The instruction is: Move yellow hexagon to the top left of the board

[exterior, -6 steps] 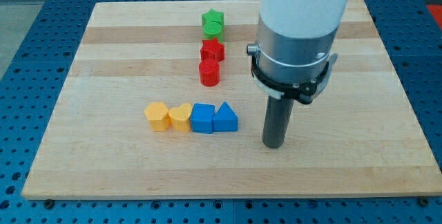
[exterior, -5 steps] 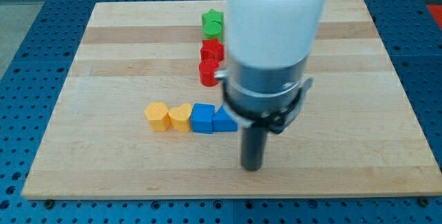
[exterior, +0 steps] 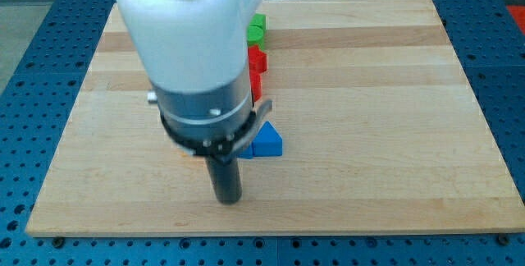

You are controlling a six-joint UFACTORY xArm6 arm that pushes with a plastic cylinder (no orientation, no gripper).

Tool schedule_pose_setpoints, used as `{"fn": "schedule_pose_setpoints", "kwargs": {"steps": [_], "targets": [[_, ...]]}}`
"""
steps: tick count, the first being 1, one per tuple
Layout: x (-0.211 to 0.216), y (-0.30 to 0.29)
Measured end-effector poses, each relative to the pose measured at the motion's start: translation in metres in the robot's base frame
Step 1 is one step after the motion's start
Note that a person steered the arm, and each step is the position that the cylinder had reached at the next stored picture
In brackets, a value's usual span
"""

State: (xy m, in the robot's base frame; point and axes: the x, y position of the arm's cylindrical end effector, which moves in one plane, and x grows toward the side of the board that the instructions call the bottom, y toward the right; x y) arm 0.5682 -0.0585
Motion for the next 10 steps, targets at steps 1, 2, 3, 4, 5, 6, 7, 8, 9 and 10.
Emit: {"fn": "schedule_pose_setpoints", "kwargs": {"steps": [1, 2, 3, 4, 5, 6, 7, 8, 9, 10], "targets": [[-0.016, 0.000], [-0.019, -0.005], [-0.037, -0.005], [-0.037, -0.006], [-0.046, -0.007], [-0.046, -0.011], [-0.046, -0.021], [-0.046, -0.033], [-0.046, -0.046], [-0.046, -0.056]]}}
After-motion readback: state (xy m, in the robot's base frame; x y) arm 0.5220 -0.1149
